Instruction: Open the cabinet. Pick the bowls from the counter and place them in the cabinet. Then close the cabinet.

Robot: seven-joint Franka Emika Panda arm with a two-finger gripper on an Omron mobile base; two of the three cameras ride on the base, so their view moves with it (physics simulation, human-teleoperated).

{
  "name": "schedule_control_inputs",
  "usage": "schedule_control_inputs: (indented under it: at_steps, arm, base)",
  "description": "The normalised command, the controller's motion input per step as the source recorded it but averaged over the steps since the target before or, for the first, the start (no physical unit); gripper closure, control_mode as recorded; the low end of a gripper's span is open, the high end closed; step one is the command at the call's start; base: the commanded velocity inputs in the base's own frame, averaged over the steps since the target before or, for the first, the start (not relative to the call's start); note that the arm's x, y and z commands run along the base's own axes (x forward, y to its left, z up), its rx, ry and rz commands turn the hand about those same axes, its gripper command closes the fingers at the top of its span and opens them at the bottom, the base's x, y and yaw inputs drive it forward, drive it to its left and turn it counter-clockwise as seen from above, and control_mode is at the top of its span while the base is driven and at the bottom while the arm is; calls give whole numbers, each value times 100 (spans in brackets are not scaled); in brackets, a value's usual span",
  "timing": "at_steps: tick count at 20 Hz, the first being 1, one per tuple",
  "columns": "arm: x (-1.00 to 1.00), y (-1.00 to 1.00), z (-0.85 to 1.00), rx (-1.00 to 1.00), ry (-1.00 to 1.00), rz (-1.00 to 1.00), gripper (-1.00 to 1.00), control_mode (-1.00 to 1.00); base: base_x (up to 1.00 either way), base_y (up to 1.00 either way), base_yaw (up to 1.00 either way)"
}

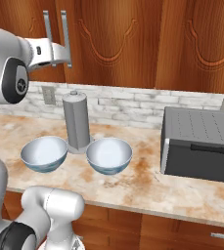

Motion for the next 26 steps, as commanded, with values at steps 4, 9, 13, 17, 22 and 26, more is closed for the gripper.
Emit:
schedule_control_inputs:
  at_steps: [4, 9, 13, 17, 22, 26]
  arm:
    - [34, 2, 21, 0, -2, 1, -100, -100]
    - [58, 11, 0, 0, 0, 0, -100, -100]
    - [74, 3, 0, 0, 0, -1, -100, -100]
    - [74, -1, 0, 0, 0, 0, -100, -100]
    - [72, 0, -5, 0, 0, 0, -100, -100]
    - [75, 0, -14, 0, 0, 0, -100, -100]
  base:
    - [0, 0, 0]
    - [0, 0, 0]
    - [0, 0, 0]
    - [0, 0, 0]
    - [0, 0, 0]
    - [0, 0, 0]
